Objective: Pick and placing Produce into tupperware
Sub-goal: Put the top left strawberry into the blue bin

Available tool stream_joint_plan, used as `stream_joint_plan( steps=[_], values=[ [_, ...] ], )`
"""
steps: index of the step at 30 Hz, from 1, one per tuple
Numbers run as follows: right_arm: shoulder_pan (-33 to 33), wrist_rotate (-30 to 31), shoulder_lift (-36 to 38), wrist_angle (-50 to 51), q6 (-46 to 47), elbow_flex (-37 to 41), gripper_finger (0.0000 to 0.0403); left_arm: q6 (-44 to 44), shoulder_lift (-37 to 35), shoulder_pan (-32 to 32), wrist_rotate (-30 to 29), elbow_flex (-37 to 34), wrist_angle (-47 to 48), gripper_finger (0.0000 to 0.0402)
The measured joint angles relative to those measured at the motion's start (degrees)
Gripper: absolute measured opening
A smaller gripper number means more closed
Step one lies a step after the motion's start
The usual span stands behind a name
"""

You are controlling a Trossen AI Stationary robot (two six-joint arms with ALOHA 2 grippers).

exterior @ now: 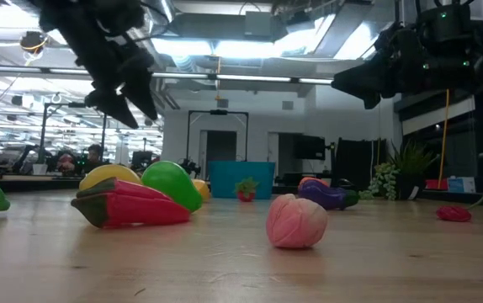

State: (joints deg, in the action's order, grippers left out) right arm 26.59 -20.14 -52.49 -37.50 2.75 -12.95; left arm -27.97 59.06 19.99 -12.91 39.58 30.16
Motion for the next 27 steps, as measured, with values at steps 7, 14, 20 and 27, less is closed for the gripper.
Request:
stream_joint_plan(
  steps=[7,14,20,27],
  values=[
    [0.0,0.0,0.0,0.2,-0.2,0.0,0.0123,-3.1,8.7,3.4,0.6,8.1,11.8,0.0331],
    [0.0,0.0,0.0,0.2,-0.4,0.0,0.0123,-7.7,14.1,7.7,4.5,10.5,15.2,0.0331],
    [0.0,0.0,0.0,0.2,-0.5,0.0,0.0123,-7.4,16.7,10.6,8.2,10.5,13.4,0.0331],
    [0.0,0.0,0.0,0.2,-2.1,0.0,0.0123,-3.9,16.7,10.6,12.6,10.6,13.9,0.0331]
  ],
)
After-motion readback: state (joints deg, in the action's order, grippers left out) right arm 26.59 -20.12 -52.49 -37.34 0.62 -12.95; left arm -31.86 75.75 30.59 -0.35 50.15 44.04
